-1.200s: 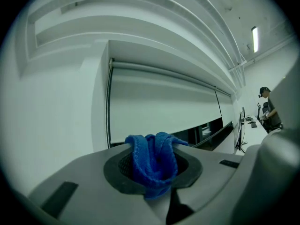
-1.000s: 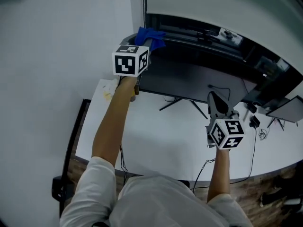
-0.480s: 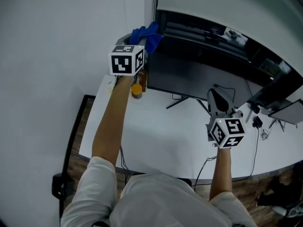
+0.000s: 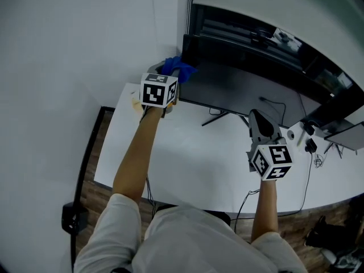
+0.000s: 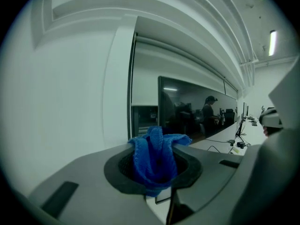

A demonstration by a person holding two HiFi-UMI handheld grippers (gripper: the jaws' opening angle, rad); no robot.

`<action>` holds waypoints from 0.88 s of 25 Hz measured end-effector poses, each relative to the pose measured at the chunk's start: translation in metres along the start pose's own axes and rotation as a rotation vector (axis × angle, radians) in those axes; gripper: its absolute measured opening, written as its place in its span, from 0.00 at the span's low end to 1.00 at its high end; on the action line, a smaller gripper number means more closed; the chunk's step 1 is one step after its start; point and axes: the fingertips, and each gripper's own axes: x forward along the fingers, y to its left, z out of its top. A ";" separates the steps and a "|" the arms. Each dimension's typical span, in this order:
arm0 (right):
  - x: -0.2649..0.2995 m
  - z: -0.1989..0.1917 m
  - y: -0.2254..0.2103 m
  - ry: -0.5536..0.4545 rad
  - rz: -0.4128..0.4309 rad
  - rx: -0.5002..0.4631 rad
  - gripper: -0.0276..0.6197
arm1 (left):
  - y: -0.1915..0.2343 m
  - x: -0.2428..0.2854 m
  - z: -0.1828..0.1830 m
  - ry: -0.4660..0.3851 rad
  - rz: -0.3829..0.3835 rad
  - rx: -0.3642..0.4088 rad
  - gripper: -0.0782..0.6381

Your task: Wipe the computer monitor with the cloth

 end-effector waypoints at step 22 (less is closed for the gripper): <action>0.014 -0.077 -0.006 0.153 -0.017 0.060 0.06 | -0.014 0.053 -0.209 0.262 0.016 -0.135 0.25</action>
